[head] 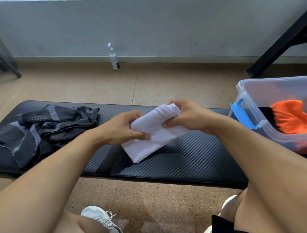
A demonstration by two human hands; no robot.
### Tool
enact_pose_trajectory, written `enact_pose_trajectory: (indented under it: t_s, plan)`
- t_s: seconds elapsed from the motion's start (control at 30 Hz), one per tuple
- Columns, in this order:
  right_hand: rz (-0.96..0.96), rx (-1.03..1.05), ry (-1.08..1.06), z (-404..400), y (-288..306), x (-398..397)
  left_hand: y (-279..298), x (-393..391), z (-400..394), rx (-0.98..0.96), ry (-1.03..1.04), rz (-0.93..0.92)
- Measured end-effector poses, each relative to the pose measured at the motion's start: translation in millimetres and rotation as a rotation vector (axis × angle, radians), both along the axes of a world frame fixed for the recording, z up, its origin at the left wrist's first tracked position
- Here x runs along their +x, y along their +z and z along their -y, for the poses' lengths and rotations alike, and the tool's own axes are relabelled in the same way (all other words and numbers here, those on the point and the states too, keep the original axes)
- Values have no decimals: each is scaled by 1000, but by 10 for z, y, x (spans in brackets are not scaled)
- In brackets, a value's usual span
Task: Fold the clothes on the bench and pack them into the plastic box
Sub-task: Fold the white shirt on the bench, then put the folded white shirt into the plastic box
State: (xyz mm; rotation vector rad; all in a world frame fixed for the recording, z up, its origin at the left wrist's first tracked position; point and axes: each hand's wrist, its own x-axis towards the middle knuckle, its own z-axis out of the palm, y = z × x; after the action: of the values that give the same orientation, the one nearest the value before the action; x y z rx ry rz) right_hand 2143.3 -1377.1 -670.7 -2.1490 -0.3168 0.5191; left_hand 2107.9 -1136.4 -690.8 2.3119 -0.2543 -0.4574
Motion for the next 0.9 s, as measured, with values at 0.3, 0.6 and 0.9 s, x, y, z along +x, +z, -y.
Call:
enact_pose_trajectory:
  t_s: [0.3,0.6,0.9]
  plan:
    - [172,47,-86,-21,247,-241,193,-95,326,-187,70,333]
    - [19,514,-88,554,553,-538,734,-95,1054,-684,190,486]
    - [545,341,-590,1465,986,-524,1011,276,1964,-651,134,338]
